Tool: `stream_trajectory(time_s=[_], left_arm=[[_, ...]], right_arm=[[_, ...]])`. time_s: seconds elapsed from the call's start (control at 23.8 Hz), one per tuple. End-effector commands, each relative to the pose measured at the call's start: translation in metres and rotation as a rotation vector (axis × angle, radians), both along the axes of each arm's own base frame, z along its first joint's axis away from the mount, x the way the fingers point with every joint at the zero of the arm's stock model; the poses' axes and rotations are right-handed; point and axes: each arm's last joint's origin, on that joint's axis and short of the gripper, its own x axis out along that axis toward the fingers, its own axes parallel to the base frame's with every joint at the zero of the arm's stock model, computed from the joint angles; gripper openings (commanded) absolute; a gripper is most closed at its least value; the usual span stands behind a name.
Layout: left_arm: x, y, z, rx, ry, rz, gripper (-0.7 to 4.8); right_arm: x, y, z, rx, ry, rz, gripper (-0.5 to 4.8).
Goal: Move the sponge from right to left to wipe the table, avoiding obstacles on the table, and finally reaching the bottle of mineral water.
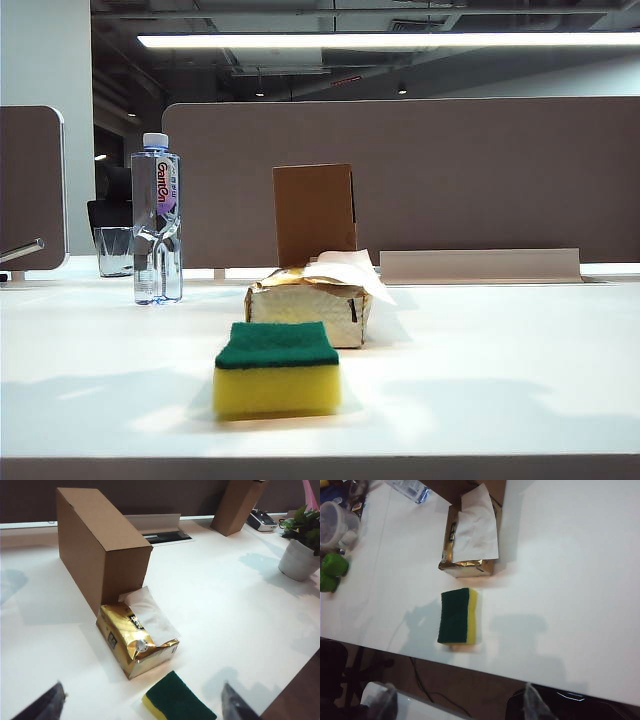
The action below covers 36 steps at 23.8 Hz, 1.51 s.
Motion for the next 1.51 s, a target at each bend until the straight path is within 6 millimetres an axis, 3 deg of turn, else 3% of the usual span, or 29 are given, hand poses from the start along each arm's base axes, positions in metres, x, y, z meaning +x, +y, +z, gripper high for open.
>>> stream_trajectory(time_s=[0.04,0.34,0.59,0.84,1.22,1.34,1.51], left_arm=[[-0.002,-0.002,0.002,-0.018,-0.008,-0.073,4.03],[-0.006,-0.002,-0.007,-0.035,0.101,-0.108,4.03],[-0.017,-0.005,-0.028,0.040,0.255,-0.170,4.03],[-0.012,-0.019,-0.056,0.088,0.333,-0.268,4.03],[0.005,-0.039,-0.075,0.125,0.346,-0.322,4.04],[0.025,-0.045,-0.082,0.079,0.436,-0.255,4.13],[0.044,-0.051,-0.091,0.025,0.523,-0.221,4.71]], right_arm=[[-0.017,0.002,0.004,0.045,-0.038,0.041,3.22],[-0.049,0.005,0.018,0.074,-0.153,0.082,3.19],[-0.056,0.005,0.015,0.077,-0.121,0.084,3.09],[-0.057,0.006,0.014,0.080,-0.098,0.115,3.10],[-0.059,0.006,0.012,0.082,-0.077,0.115,3.09],[-0.059,0.006,0.012,0.082,-0.075,0.115,3.10],[-0.059,0.006,0.012,0.082,-0.075,0.115,3.09]])
